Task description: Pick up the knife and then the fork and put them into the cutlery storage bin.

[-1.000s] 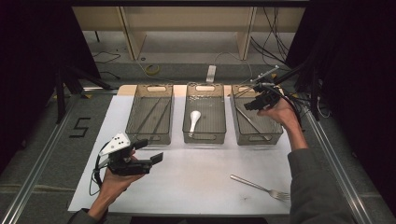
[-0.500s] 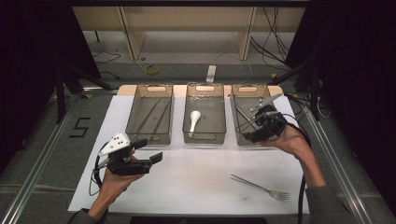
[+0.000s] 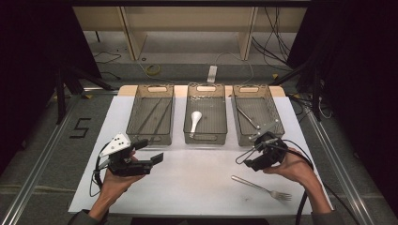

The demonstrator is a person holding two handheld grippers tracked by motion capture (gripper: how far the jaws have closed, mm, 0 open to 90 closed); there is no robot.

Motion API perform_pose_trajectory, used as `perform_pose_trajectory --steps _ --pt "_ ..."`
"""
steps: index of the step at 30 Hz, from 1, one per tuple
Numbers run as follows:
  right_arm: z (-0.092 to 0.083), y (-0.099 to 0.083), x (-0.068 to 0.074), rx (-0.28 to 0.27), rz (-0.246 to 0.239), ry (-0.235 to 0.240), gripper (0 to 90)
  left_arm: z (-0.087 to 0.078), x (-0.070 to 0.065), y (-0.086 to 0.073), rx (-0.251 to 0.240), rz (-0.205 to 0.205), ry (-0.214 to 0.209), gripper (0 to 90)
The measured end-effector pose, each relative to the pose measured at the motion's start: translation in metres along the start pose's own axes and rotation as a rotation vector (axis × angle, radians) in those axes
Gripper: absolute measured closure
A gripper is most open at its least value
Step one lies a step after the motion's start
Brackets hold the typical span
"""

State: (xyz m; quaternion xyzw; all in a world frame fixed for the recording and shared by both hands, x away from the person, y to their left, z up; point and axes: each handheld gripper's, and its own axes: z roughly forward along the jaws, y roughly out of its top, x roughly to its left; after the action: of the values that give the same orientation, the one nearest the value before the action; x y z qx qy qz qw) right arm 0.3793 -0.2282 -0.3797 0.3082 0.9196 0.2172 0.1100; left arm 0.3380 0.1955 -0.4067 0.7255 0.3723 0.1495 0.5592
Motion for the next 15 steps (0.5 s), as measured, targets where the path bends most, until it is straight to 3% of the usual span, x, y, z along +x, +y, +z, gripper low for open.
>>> perform_pose_trajectory --steps 7,15 --pt "0.006 -0.013 0.012 0.041 -0.011 0.022 26.3 0.000 0.000 0.000 0.002 0.009 -0.001 15.7" --pt "0.009 -0.023 0.015 0.100 -0.026 0.050 35.6 0.000 0.000 0.000 0.001 0.012 0.001 15.6"
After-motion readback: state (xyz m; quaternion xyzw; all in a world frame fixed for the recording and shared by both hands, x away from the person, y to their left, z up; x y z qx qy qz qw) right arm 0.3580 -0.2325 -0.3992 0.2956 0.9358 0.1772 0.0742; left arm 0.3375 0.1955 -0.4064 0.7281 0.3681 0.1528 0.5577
